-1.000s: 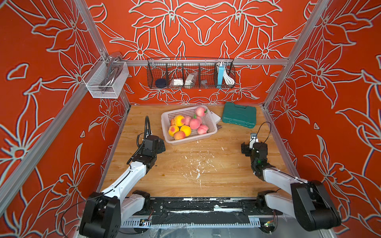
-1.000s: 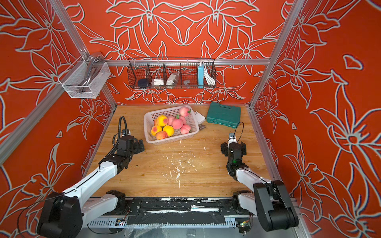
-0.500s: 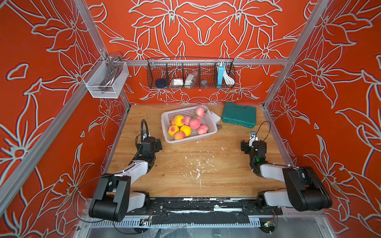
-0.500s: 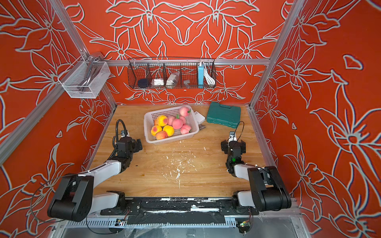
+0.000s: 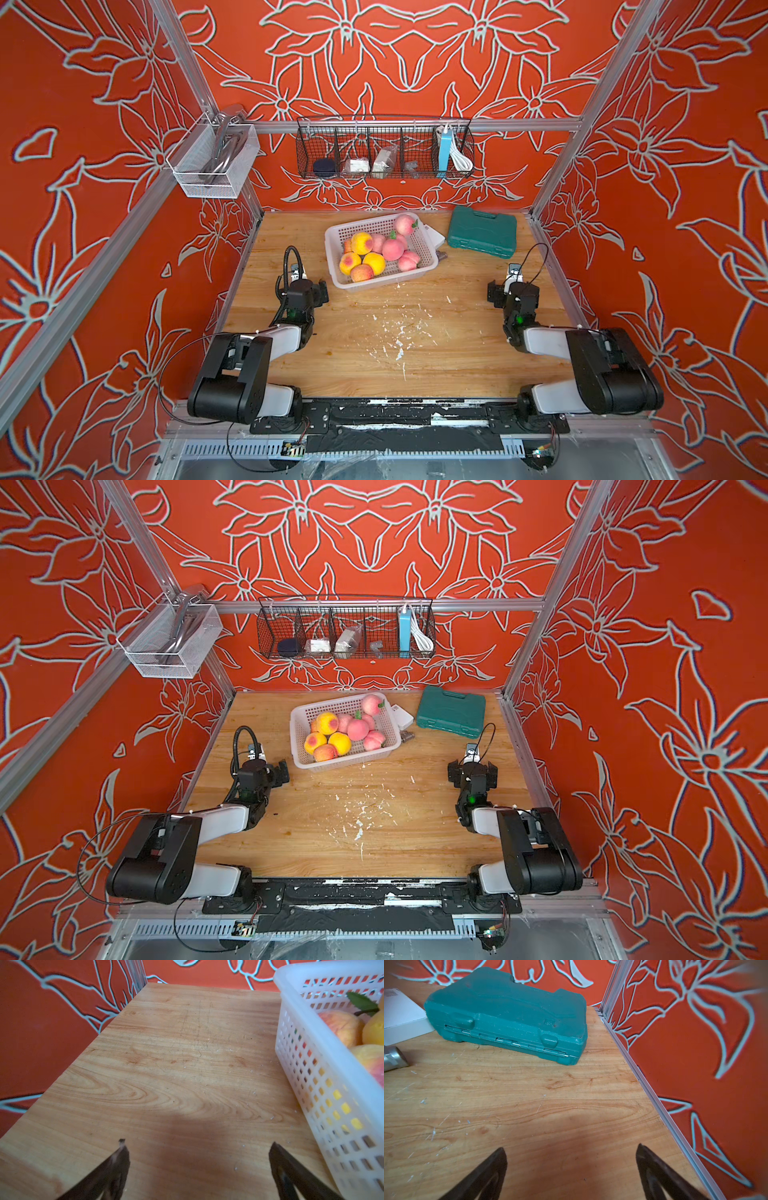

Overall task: Put the peaches into the basket
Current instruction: Reset both arms

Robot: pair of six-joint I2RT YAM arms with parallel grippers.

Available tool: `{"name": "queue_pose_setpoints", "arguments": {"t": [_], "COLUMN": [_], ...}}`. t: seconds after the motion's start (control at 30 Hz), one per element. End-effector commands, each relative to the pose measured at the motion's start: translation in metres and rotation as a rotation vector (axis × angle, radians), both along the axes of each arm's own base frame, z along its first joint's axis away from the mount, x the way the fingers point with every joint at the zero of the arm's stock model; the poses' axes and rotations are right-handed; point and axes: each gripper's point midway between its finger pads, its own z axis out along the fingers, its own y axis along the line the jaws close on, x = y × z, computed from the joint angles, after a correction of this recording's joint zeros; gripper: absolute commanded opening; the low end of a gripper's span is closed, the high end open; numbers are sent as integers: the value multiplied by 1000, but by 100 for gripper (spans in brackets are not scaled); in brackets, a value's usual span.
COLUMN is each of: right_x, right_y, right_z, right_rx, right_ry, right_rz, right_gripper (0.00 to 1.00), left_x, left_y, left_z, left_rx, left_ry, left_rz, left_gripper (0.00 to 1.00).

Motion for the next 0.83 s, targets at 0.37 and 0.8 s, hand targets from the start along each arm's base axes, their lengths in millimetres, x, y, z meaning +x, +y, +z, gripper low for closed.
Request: {"name": "queue_pose_setpoints", "arguments": {"t": [0.37,0.8], "right_x": [4,4], "right_y": [-5,-5], "right_z": [10,10], "right_rx": [13,14], "right_ry": [-42,-42], "right_rz": [-30,-31], "right_gripper": [99,99], "left_x": [7,9], "left_y": [1,0], "left_z": [11,11], "left_rx": [6,6], "left_ry": [-41,-33], "left_rz": [-7,-12], "left_gripper": [98,98]}}
